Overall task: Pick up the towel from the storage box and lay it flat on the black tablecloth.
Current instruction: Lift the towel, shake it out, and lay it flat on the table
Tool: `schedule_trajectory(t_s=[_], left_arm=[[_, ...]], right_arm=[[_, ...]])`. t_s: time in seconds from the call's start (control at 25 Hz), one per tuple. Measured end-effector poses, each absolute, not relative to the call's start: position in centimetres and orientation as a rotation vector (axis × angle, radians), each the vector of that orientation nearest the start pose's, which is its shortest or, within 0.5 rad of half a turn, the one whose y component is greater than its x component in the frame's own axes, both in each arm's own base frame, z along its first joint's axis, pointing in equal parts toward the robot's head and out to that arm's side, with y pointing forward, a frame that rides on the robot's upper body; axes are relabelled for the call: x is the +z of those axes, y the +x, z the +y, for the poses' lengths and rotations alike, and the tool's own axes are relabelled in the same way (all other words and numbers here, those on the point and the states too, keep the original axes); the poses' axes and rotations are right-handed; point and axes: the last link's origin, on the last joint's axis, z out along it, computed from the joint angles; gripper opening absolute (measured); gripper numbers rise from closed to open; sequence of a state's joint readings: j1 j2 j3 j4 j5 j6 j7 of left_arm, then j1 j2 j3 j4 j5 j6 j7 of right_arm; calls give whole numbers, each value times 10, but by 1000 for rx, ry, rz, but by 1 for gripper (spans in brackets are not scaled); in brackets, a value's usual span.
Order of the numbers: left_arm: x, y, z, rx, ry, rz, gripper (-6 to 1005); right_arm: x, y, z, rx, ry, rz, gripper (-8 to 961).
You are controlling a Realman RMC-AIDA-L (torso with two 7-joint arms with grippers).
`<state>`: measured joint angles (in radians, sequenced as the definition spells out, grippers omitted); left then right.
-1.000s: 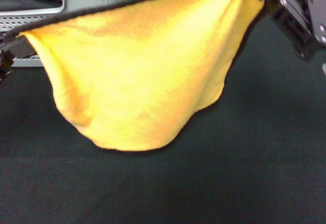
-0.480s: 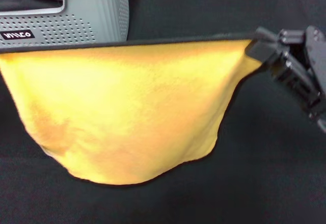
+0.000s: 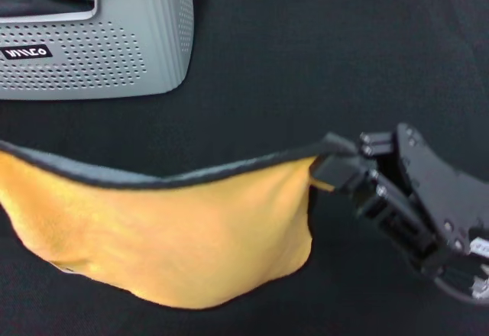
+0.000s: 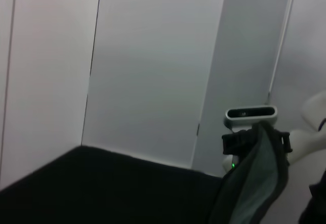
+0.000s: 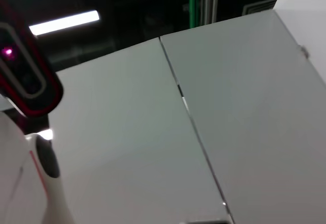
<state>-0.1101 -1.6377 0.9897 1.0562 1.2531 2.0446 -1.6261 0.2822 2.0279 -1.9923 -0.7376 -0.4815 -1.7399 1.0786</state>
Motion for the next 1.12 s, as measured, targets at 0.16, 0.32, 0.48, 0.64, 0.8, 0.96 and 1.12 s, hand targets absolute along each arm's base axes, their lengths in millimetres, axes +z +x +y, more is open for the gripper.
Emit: schedule_trajectory(t_s=[0.16,0.32,0.48,0.64,0.8,0.96,1.12], left_arm=[[206,-268,214,-837,-2883,-378,20],[209,-270,213,-805,-2886,-402,20],[208,-276,217,-765,-2851,-432,20],[199,-285,231,-711,-2805,-497,20],[182,-292,255,-658,-2760,-591,20],[162,-296,283,-582,-2712,-682,21],[145,-298,305,-490,-2659,-730,21]], right_arm=[[-39,156,213,1995,-2552,359,96],[-47,159,204,1995,-2544,424,98],[-57,164,212,1911,-2516,480,100],[-63,163,235,1796,-2507,497,101],[-66,168,262,1691,-2469,555,103],[-66,174,291,1592,-2433,601,105],[-69,178,312,1484,-2435,638,107]])
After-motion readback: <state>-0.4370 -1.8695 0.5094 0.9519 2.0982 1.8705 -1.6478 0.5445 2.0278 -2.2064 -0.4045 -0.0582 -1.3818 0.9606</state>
